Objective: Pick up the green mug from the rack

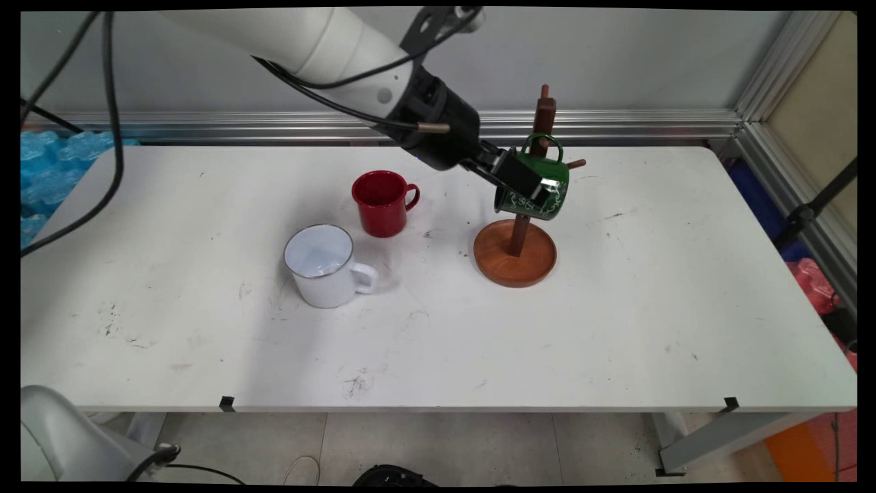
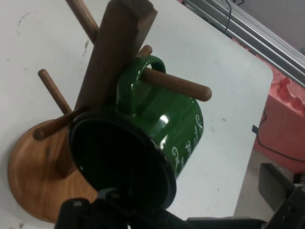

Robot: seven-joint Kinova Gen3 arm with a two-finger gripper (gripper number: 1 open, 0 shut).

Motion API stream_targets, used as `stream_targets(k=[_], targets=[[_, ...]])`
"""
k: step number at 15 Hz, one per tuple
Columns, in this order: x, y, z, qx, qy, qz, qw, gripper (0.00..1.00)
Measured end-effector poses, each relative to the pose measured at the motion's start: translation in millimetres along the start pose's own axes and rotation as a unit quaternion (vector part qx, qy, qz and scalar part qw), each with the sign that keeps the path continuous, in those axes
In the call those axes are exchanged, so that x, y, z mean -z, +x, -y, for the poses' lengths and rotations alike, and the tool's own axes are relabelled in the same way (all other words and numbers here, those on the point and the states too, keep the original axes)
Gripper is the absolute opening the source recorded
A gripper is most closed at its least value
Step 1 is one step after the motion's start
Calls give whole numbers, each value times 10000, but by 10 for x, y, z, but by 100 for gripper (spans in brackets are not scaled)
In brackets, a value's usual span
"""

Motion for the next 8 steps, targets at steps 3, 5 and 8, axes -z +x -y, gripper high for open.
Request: stream_targets(k=[3, 5, 8], targets=[[-127, -1, 0, 79, -22, 6, 10000, 100], [-198, -5, 6, 118, -42, 11, 9999, 100], [-293, -7, 18, 157, -71, 10, 9999, 100]])
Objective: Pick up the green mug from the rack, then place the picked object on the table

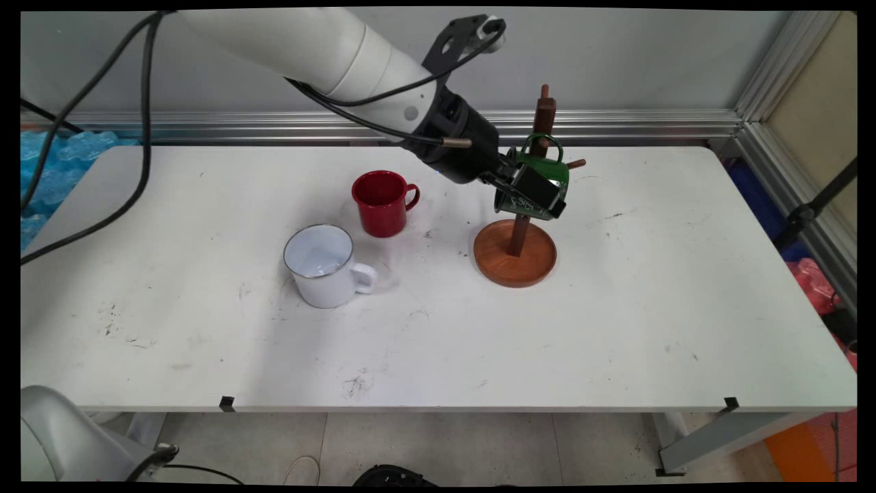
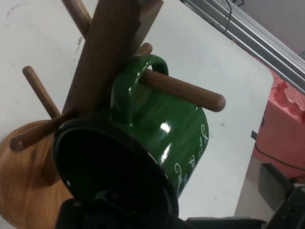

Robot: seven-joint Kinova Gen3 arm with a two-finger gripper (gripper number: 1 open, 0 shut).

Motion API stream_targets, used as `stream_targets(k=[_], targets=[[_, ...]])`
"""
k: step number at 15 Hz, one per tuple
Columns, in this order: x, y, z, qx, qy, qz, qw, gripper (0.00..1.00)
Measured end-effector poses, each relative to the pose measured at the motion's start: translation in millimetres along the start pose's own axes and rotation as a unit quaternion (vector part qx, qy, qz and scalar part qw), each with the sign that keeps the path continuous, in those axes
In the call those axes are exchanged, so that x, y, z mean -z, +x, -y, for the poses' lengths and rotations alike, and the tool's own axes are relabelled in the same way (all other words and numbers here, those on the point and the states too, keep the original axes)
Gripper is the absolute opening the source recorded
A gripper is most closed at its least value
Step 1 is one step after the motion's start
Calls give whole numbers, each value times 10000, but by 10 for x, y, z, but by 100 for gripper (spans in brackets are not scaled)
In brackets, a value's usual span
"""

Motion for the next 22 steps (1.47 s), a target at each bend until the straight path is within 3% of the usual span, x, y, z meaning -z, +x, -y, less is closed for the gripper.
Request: stream_targets(k=[4, 5, 22], targets=[[-82, 0, 14, 17, -58, -21, 10000, 100], [-93, -1, 17, 18, -78, -33, 10000, 0], [-62, -85, 109, -5, -231, -41, 9997, 0]])
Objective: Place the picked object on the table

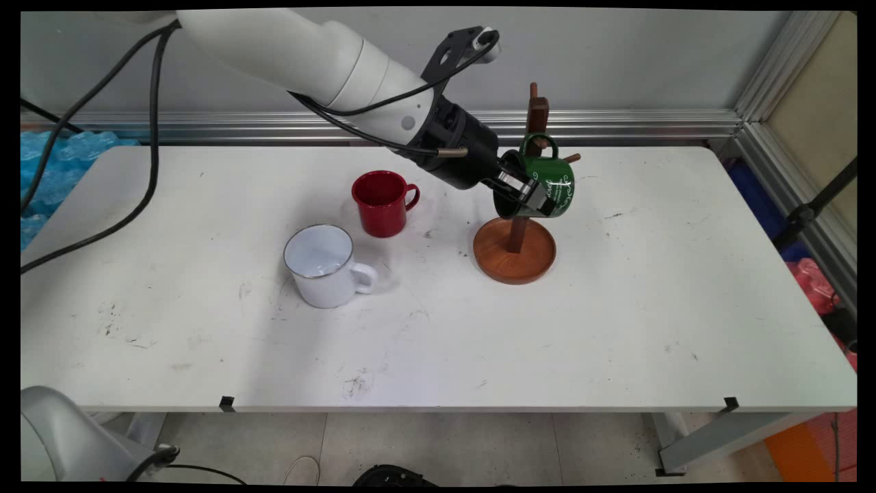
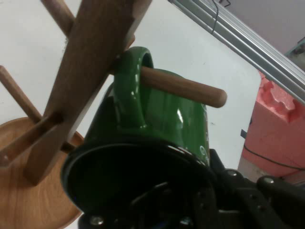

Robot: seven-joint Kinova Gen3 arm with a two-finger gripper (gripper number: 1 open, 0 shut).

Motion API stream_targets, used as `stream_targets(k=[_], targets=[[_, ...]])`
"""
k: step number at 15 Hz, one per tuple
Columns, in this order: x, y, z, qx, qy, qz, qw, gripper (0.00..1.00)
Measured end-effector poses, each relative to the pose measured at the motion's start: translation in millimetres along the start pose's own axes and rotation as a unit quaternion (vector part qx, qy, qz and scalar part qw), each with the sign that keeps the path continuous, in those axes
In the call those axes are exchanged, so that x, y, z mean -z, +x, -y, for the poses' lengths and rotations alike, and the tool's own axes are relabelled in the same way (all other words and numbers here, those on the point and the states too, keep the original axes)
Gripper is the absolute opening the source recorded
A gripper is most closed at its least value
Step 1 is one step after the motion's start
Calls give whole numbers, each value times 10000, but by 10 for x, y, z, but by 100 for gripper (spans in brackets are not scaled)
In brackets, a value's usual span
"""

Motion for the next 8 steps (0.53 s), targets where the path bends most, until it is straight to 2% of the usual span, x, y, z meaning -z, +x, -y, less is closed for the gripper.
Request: stream_targets(k=[8], targets=[[77, 84, -73, -123, -180, -151, 9996, 0]])
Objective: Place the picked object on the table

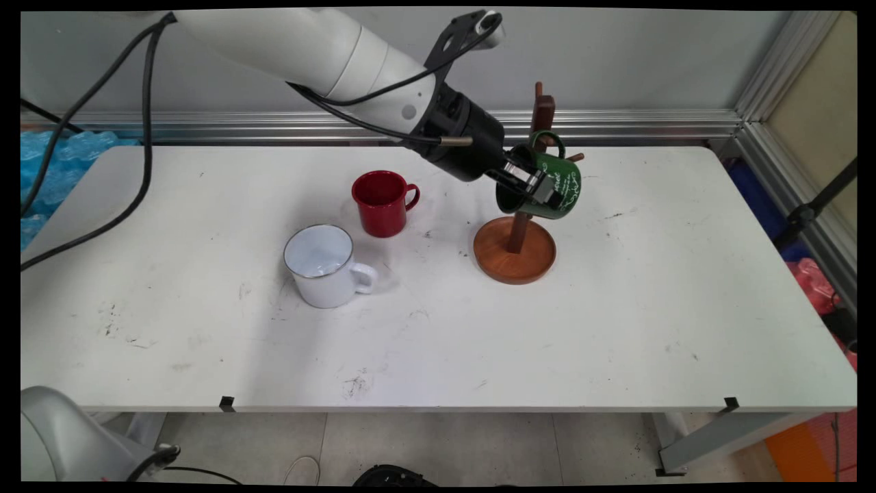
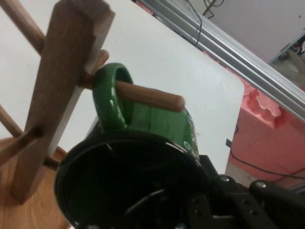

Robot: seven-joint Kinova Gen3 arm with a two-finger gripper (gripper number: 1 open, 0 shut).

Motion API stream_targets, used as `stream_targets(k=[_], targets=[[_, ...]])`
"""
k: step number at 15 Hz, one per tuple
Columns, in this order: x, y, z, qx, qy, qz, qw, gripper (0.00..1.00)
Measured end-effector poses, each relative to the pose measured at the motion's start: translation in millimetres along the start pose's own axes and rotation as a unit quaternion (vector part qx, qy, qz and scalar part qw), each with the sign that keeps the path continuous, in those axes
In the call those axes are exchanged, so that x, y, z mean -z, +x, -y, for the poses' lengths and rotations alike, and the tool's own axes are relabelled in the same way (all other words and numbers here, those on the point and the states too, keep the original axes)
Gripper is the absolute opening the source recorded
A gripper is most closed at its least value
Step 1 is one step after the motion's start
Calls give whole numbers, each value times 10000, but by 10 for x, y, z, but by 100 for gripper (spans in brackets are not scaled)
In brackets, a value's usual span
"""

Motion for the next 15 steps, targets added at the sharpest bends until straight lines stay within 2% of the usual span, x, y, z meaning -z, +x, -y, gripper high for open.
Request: stream_targets(k=[15], targets=[[201, 76, -127, -214, -244, -173, 9993, 0]])
